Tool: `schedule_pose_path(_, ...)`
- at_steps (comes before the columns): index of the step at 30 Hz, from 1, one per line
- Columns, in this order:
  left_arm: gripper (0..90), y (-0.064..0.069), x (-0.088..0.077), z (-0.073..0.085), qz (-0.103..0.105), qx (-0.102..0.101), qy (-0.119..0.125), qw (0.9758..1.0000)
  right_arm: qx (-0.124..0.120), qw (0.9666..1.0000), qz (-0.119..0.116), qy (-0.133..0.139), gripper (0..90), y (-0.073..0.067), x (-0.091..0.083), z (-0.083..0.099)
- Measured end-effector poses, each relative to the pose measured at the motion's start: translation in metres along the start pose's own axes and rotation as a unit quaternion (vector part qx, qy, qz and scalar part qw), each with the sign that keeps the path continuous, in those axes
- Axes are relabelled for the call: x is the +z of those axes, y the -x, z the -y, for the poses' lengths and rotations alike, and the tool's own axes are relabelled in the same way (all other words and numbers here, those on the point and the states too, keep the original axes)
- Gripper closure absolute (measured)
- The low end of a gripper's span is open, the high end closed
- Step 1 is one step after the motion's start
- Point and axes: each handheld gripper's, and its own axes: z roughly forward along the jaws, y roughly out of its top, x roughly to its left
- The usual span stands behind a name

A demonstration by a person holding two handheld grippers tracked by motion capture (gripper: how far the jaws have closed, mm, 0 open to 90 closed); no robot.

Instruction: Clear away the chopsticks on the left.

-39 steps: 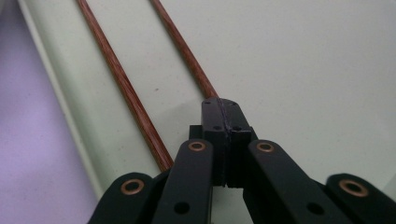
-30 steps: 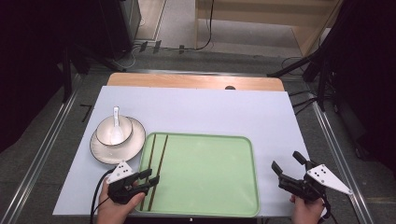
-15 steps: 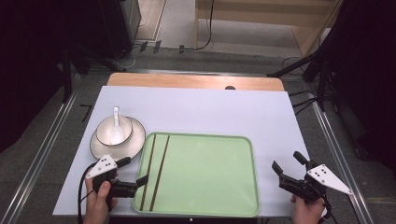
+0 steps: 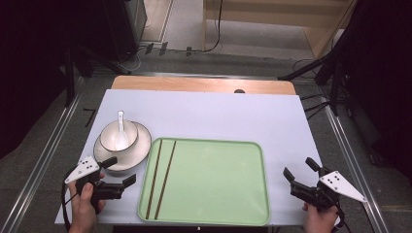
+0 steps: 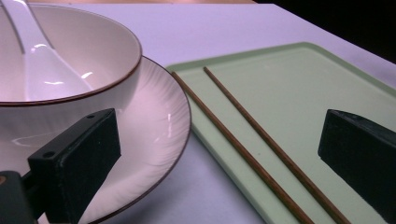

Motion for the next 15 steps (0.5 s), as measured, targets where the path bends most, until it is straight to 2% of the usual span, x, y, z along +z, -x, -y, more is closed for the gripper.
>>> schedule_pose_path(6,0.0,-0.014,-0.008,0.001,-0.009,-0.005,0.007,0.9999,-0.001,1.0000,0.000,-0.002,12.7,0.000,0.001,0.000)
schedule_pose_path(11,0.0,-0.021,-0.012,0.002,-0.018,0.006,0.006,0.9998,-0.002,1.0000,-0.001,-0.004,12.7,0.000,0.002,0.001)
schedule_pose_path(15,0.0,-0.029,-0.015,0.004,-0.022,0.004,0.009,0.9997,-0.003,1.0000,-0.001,-0.007,12.7,0.001,0.002,0.002)
